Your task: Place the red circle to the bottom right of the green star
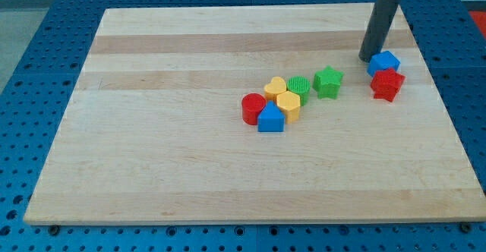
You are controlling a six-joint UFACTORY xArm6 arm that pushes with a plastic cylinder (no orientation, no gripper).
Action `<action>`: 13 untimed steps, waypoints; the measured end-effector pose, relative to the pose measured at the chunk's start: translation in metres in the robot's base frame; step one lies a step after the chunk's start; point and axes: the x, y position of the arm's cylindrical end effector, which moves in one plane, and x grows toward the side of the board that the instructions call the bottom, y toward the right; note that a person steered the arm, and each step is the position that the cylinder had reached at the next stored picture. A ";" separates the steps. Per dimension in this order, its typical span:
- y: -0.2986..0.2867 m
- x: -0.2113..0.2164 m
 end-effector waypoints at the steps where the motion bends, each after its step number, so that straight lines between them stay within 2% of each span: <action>1: -0.002 0.004; 4: -0.079 0.005; 5: -0.132 0.007; 7: -0.215 0.053; 12: -0.219 0.124; 13: -0.241 0.130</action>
